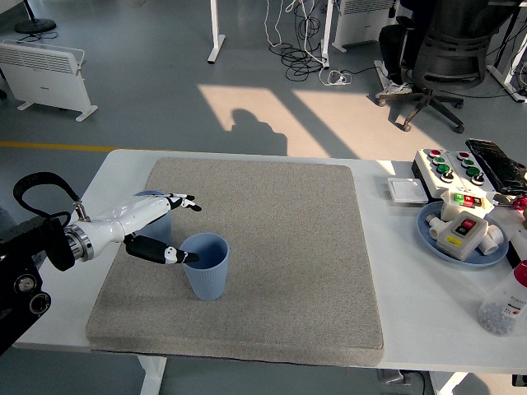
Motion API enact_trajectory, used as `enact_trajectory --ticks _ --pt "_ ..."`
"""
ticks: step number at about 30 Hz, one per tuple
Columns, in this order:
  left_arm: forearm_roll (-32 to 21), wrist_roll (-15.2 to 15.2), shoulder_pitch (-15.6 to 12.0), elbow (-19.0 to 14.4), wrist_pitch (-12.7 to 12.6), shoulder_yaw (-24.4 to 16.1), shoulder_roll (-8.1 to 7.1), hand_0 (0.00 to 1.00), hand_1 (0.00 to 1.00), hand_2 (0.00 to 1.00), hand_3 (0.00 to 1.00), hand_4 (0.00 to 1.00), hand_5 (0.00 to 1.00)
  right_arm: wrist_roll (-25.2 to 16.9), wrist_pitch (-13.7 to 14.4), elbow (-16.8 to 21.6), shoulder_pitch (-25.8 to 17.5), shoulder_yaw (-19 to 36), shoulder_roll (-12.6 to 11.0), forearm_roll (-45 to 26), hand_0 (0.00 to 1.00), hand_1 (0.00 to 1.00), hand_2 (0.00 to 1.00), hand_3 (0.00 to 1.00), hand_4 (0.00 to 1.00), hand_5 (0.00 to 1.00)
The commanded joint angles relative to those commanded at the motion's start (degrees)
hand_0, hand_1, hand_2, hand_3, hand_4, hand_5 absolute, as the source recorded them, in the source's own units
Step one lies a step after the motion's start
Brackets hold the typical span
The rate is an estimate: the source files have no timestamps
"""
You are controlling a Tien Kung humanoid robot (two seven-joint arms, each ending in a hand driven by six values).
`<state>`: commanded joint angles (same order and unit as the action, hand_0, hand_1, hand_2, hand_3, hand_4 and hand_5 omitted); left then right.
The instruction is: Push cup pick cup insert cup
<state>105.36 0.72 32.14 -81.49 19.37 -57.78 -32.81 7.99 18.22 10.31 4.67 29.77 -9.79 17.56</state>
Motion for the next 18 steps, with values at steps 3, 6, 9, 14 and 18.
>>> enact_trajectory --ticks 3,6,9,14,18 --pt "-0.02 -0.04 1.64 0.14 1.62 1.87 0.22 0.921 0.946 0.998 0.935 0.982 0.458 0.09 -0.02 0.00 0.04 0.21 -0.06 0.44 0.688 0.609 0.643 0.559 0.090 0.401" --pt "0.08 -0.09 2.74 0.21 2.52 3.18 0.40 0.921 0.946 0.998 0.935 0.982 0.458 0.11 -0.03 0.00 0.04 0.24 -0.07 0.55 0.688 0.609 0.643 0.559 0.090 0.401" --pt "0.19 -0.16 4.11 0.66 3.83 4.35 0.75 0.901 0.939 0.998 0.942 0.962 0.412 0.14 -0.05 0.00 0.06 0.27 -0.08 0.74 0.687 0.608 0.643 0.559 0.089 0.401" --pt "-0.07 -0.22 6.18 1.44 4.48 6.32 1.12 0.901 0.939 0.998 0.942 0.962 0.412 0.16 -0.06 0.00 0.12 0.27 -0.08 0.85 0.687 0.608 0.643 0.559 0.089 0.401" --pt "0.33 -0.35 7.69 2.26 4.90 7.81 1.33 0.793 0.911 0.998 0.953 0.954 0.385 0.12 -0.05 0.00 0.12 0.21 -0.10 0.77 0.687 0.609 0.643 0.559 0.090 0.404"
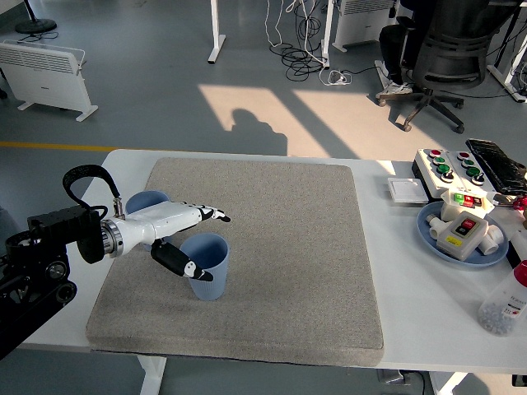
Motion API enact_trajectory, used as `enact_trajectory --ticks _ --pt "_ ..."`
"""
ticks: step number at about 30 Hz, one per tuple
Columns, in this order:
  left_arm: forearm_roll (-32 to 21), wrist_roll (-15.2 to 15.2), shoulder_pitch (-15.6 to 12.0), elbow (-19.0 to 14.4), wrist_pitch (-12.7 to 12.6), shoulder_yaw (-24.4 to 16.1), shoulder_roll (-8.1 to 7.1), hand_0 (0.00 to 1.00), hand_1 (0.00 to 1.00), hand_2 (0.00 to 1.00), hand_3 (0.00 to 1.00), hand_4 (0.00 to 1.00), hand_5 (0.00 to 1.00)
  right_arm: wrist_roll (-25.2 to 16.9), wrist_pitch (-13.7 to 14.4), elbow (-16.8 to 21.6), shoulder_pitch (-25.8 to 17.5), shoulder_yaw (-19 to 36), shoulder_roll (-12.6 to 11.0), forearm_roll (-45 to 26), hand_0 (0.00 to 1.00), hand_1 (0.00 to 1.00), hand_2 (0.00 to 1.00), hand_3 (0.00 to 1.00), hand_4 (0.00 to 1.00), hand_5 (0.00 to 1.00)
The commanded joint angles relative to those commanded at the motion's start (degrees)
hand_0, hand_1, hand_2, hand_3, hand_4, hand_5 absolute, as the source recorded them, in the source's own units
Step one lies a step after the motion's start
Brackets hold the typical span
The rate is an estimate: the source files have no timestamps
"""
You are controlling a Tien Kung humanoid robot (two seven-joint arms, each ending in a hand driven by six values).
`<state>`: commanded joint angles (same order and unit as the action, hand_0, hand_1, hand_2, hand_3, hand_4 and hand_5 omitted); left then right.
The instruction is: Push cup pick cup insert cup
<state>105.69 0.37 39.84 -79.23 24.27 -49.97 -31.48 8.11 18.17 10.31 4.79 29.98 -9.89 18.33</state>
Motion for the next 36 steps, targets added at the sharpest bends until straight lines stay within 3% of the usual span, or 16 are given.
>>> enact_trajectory --ticks 2,3,14,15,20,21,26,27,32,33,36 --pt "0.00 -0.08 0.37 0.07 0.17 0.48 0.02 0.793 0.911 0.998 0.953 0.954 0.385 0.03 0.00 0.00 0.00 0.04 -0.01 0.09 0.687 0.609 0.643 0.559 0.090 0.404" --pt "0.45 0.10 0.63 0.30 0.42 0.94 0.06 0.737 0.860 0.969 0.937 0.870 0.257 0.05 0.00 0.00 0.00 0.10 -0.03 0.18 0.687 0.608 0.643 0.559 0.092 0.407" --pt "2.19 1.14 1.33 1.90 0.11 2.75 0.46 0.760 0.855 0.943 0.903 0.819 0.197 0.15 0.02 0.00 -0.05 0.40 -0.05 0.65 0.687 0.608 0.643 0.559 0.094 0.409" --pt "2.37 1.18 1.41 2.03 0.11 2.89 0.48 0.733 0.802 0.894 0.879 0.791 0.176 0.16 0.03 0.00 -0.06 0.42 -0.03 0.65 0.687 0.607 0.642 0.559 0.096 0.409" --pt "2.84 1.18 1.55 2.44 0.19 3.30 0.53 0.733 0.802 0.894 0.879 0.791 0.176 0.14 0.02 0.00 -0.04 0.30 -0.02 0.51 0.687 0.607 0.642 0.559 0.096 0.409" --pt "2.93 1.17 1.55 2.46 0.14 3.34 0.54 0.671 0.772 0.864 0.798 0.783 0.174 0.14 0.02 0.00 -0.04 0.30 -0.03 0.52 0.687 0.607 0.642 0.559 0.097 0.412" --pt "3.90 1.64 1.31 2.46 -1.04 3.42 0.65 0.671 0.772 0.864 0.798 0.783 0.174 0.16 0.04 0.00 -0.06 0.47 -0.04 0.74 0.687 0.607 0.642 0.559 0.097 0.412" --pt "4.00 1.67 1.27 2.42 -1.09 3.40 0.66 0.527 0.678 0.760 0.595 0.745 0.136 0.16 0.04 0.00 -0.07 0.48 -0.04 0.75 0.687 0.606 0.642 0.559 0.098 0.412" --pt "4.10 1.81 0.98 2.18 -1.33 3.37 0.63 0.527 0.678 0.760 0.595 0.745 0.136 0.17 0.07 0.00 -0.12 0.52 -0.06 0.78 0.687 0.606 0.642 0.559 0.098 0.412" --pt "4.07 1.83 0.96 2.17 -1.38 3.37 0.63 0.473 0.613 0.665 0.563 0.716 0.119 0.17 0.07 0.00 -0.13 0.52 -0.06 0.78 0.687 0.605 0.641 0.559 0.099 0.413" --pt "3.93 1.90 0.55 2.16 -1.65 2.99 0.63 0.473 0.613 0.665 0.563 0.716 0.119 0.18 0.10 0.00 -0.19 0.53 -0.06 0.76 0.687 0.605 0.641 0.559 0.099 0.413"
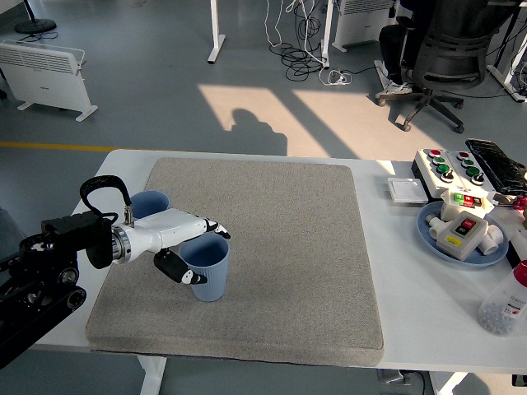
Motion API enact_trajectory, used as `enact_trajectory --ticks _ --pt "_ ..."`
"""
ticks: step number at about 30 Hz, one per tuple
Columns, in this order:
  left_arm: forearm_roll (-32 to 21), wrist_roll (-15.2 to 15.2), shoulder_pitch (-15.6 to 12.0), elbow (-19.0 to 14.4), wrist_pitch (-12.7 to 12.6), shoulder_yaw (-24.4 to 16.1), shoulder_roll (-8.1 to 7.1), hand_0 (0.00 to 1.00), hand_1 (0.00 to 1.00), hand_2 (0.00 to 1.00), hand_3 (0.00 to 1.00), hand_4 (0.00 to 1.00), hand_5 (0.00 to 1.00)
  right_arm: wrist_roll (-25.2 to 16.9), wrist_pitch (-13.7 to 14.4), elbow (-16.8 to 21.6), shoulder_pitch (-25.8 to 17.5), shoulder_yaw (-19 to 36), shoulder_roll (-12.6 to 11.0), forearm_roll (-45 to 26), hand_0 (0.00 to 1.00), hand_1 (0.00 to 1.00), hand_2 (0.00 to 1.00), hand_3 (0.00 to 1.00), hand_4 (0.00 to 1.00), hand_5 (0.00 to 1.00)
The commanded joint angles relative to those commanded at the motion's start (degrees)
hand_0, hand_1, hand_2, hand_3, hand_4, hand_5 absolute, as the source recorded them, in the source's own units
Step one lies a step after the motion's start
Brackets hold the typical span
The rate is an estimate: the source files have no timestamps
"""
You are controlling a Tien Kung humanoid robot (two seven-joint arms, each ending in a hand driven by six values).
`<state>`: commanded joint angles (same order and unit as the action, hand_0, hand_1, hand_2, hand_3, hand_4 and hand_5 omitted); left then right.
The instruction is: Push cup pick cup insert cup
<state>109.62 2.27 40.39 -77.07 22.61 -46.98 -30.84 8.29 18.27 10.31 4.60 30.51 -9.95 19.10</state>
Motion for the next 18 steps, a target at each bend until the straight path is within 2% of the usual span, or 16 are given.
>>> enact_trajectory --ticks 2,3,8,9,14,18 --pt "-0.07 -0.01 -0.17 -0.17 0.08 -0.35 -0.09 0.473 0.613 0.665 0.563 0.716 0.119 -0.03 0.01 0.00 -0.06 -0.12 0.01 -0.17 0.687 0.605 0.641 0.559 0.099 0.413" --pt "-0.11 -0.02 -0.29 -0.37 0.15 -0.73 -0.19 0.459 0.576 0.624 0.550 0.704 0.109 -0.03 0.02 0.00 -0.09 -0.18 0.01 -0.25 0.687 0.606 0.641 0.558 0.099 0.414" --pt "0.17 -0.03 -0.82 -1.87 0.37 -3.20 -0.96 0.459 0.576 0.624 0.550 0.704 0.109 0.00 0.03 0.00 -0.22 -0.32 0.00 -0.31 0.687 0.606 0.641 0.558 0.099 0.414" --pt "0.23 -0.02 -0.92 -2.15 0.35 -3.62 -1.12 0.453 0.565 0.619 0.546 0.688 0.081 0.00 0.03 0.00 -0.25 -0.33 0.00 -0.31 0.687 0.605 0.640 0.558 0.099 0.414" --pt "0.20 0.09 -1.48 -4.98 0.69 -7.44 -3.28 0.453 0.565 0.619 0.546 0.688 0.081 -0.01 0.05 0.00 -0.46 -0.42 0.00 -0.45 0.687 0.605 0.640 0.558 0.099 0.414" --pt "-0.75 0.22 -0.85 -7.02 1.36 -10.92 -6.37 0.445 0.560 0.614 0.538 0.684 0.078 0.03 0.05 0.00 -0.64 -0.51 -0.01 -0.50 0.686 0.606 0.640 0.558 0.099 0.413"
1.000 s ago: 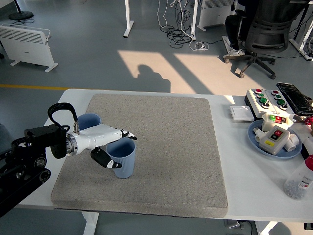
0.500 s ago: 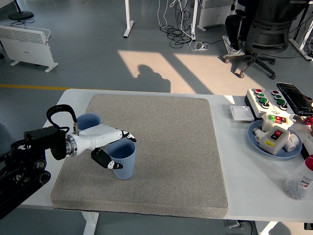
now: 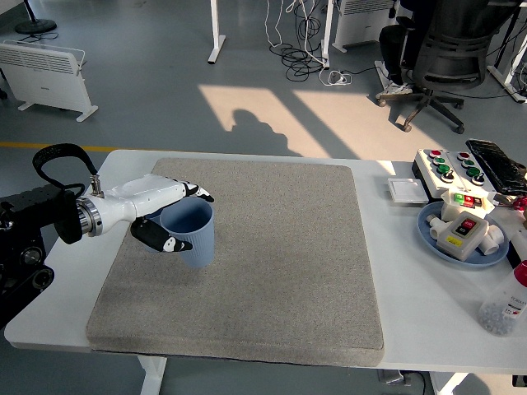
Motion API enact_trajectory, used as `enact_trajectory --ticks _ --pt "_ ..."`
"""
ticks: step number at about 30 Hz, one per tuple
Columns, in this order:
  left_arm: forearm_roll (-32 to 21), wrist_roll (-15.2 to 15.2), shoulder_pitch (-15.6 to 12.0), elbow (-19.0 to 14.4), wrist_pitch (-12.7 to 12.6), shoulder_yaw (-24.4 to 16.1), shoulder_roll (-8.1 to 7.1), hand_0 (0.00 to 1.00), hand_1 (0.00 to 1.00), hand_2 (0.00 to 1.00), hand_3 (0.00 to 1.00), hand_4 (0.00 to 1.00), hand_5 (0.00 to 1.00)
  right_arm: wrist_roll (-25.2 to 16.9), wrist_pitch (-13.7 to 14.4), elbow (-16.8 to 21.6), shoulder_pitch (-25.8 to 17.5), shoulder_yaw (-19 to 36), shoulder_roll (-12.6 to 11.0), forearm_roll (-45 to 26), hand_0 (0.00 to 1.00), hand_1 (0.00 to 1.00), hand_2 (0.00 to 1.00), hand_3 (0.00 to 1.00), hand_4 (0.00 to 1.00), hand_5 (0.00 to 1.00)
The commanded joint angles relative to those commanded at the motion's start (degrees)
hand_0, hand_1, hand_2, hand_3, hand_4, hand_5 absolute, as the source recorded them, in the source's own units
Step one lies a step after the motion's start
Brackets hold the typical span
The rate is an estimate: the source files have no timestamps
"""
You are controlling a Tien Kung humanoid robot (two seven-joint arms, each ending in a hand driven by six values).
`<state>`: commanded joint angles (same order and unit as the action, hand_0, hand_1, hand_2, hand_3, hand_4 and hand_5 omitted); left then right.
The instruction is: Push cup pick cup insert cup
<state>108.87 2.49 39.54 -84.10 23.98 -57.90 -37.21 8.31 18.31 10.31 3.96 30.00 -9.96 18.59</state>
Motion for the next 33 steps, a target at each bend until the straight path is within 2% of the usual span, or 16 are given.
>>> enact_trajectory --ticks 4,7,11,19,22,26,33 --pt "-0.20 0.15 1.69 0.51 0.23 -1.83 -2.53 0.445 0.560 0.614 0.535 0.683 0.079 0.00 0.00 0.00 -0.07 -0.25 0.00 -0.24 0.686 0.606 0.640 0.558 0.099 0.413" --pt "-0.43 0.38 2.81 1.23 0.22 -2.37 -3.44 0.445 0.560 0.614 0.535 0.683 0.079 -0.03 -0.01 0.00 -0.07 -0.50 0.00 -0.53 0.686 0.606 0.640 0.558 0.099 0.413" --pt "-0.70 0.83 5.16 3.93 -0.23 -2.31 -4.18 0.444 0.560 0.616 0.536 0.679 0.075 0.00 -0.04 0.00 0.11 -0.56 -0.03 -0.53 0.686 0.606 0.641 0.557 0.099 0.413" --pt "0.27 1.69 7.34 8.49 -2.03 -1.41 -3.37 0.444 0.561 0.617 0.536 0.675 0.070 -0.02 -0.06 0.00 0.43 -0.71 -0.05 -0.79 0.686 0.606 0.641 0.558 0.099 0.414" --pt "1.00 2.22 8.81 11.58 -3.57 0.73 -2.89 0.449 0.561 0.621 0.530 0.661 0.082 0.00 -0.11 0.00 0.58 -0.74 -0.10 -0.68 0.686 0.606 0.641 0.557 0.097 0.413" --pt "0.57 2.85 10.29 14.12 -4.59 3.65 -2.51 0.449 0.561 0.621 0.530 0.661 0.082 0.02 -0.13 0.00 0.73 -0.70 -0.09 -0.53 0.686 0.606 0.641 0.557 0.097 0.413" --pt "0.69 3.20 11.77 17.24 -4.93 7.15 -2.21 0.453 0.564 0.623 0.527 0.652 0.083 -0.02 -0.16 0.00 0.94 -0.75 -0.17 -0.45 0.687 0.606 0.640 0.558 0.097 0.410"
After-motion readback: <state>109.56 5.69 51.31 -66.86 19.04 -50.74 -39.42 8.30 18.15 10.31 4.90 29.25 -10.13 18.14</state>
